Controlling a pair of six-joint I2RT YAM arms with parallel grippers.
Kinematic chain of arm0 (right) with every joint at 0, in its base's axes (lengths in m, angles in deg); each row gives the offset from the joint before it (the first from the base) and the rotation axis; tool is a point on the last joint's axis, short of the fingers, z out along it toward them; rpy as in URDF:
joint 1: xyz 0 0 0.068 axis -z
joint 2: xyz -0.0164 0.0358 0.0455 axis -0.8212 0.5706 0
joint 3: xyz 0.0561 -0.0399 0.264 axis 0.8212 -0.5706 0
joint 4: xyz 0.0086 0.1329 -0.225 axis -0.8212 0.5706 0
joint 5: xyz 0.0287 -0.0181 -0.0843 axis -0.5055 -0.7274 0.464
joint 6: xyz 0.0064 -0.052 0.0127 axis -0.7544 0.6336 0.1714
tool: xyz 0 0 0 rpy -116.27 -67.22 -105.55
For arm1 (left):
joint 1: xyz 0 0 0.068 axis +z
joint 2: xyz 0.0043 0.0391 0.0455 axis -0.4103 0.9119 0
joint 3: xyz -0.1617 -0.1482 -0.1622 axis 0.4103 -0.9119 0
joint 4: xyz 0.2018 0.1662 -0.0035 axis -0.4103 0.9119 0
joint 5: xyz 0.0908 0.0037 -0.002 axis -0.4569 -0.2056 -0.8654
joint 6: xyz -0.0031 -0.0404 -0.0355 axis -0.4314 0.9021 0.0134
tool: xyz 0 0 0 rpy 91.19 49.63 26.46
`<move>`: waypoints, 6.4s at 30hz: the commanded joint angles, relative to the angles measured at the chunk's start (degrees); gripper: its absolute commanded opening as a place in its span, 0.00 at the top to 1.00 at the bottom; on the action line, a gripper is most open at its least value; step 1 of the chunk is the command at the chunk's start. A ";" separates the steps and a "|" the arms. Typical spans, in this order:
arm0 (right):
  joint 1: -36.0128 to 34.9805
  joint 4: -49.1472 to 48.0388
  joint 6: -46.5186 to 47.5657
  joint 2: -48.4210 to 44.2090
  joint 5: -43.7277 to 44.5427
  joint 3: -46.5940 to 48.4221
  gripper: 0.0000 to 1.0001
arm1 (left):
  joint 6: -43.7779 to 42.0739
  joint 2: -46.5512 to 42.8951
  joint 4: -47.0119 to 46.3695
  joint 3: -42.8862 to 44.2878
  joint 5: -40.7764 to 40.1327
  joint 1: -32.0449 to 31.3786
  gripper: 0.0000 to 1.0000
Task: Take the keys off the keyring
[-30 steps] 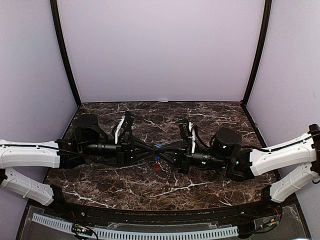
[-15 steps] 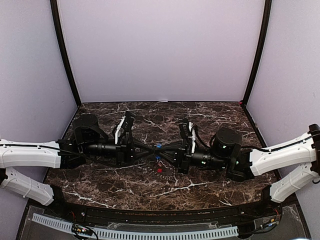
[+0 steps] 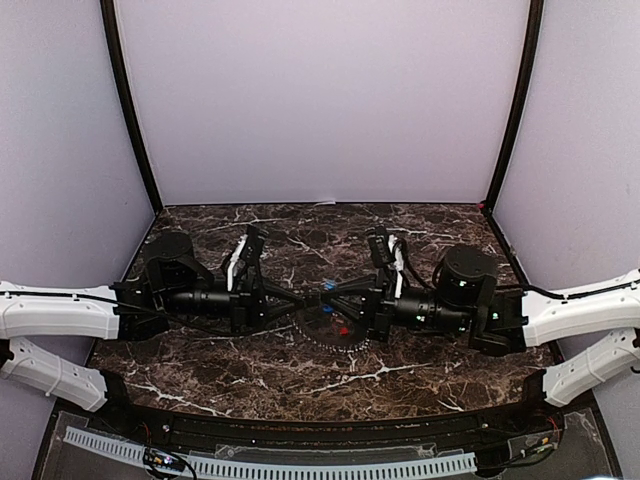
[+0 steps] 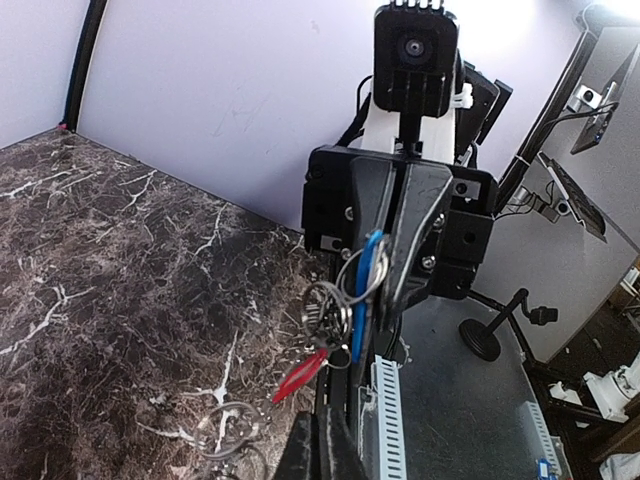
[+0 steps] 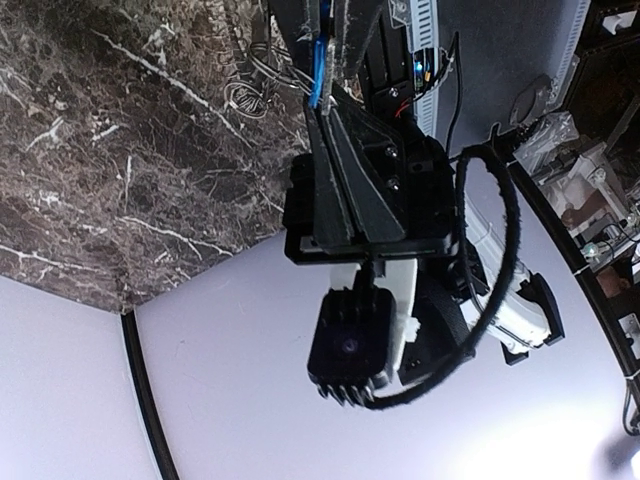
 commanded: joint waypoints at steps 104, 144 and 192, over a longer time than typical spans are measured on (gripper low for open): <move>6.46 7.44 -22.23 6.12 -22.44 7.55 1.00 | -28.55 -2.80 9.96 4.21 -34.82 -15.46 0.84; 7.72 25.74 -11.62 8.43 -25.14 11.03 1.00 | -20.78 -8.66 -5.56 -4.50 -27.42 -15.68 1.00; 4.97 12.73 -5.34 0.76 -4.70 0.31 1.00 | 2.67 -3.20 -32.56 -17.66 -22.45 -15.59 0.80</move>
